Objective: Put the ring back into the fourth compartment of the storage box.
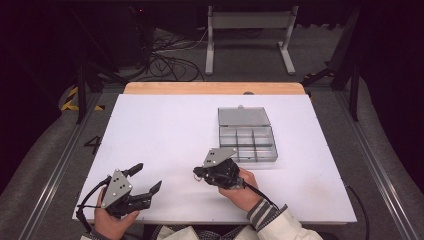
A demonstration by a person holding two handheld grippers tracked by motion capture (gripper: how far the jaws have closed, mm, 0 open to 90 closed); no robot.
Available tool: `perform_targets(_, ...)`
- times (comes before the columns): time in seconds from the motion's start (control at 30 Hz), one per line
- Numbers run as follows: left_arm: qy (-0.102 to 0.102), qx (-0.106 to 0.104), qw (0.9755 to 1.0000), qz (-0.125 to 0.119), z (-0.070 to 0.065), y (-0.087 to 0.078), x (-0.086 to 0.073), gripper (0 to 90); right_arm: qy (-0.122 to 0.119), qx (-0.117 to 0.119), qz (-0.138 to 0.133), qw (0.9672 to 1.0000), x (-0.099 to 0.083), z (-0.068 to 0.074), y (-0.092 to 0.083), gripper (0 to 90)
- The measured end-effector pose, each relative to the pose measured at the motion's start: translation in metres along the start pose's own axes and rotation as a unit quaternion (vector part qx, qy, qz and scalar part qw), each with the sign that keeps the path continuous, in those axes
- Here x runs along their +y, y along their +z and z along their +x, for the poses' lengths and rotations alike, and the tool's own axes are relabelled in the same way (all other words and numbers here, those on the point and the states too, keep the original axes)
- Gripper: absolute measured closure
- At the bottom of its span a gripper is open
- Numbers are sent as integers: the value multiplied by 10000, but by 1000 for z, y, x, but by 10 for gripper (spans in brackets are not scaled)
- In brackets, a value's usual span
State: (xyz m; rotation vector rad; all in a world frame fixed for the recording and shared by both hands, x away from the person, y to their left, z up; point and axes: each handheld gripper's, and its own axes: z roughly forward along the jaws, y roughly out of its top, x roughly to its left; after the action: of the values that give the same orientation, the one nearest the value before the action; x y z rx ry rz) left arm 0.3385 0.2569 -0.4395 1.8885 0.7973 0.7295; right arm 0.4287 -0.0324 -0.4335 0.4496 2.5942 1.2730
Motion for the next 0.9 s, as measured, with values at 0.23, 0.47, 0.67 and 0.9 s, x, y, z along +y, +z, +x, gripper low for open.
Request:
perform_targets(0.23, -20, -16, 10000, -2, 0, 0, 0, 231, 14, -80, 15, 10000, 0, -5, -6, 879)
perform_targets(0.47, -9, -9, 10000, 3, 0, 0, 0, 231, -10, -239, 114, 9996, 0, -10, -13, 879)
perform_targets(0.67, 1, -6, 10000, 3, 0, 0, 0, 231, 109, -392, 107, 9991, -1, -18, -21, 878)
perform_targets(0.9, -15, -16, 10000, 1, 0, 0, 0, 231, 258, -561, 65, 9981, -4, -28, -30, 878)
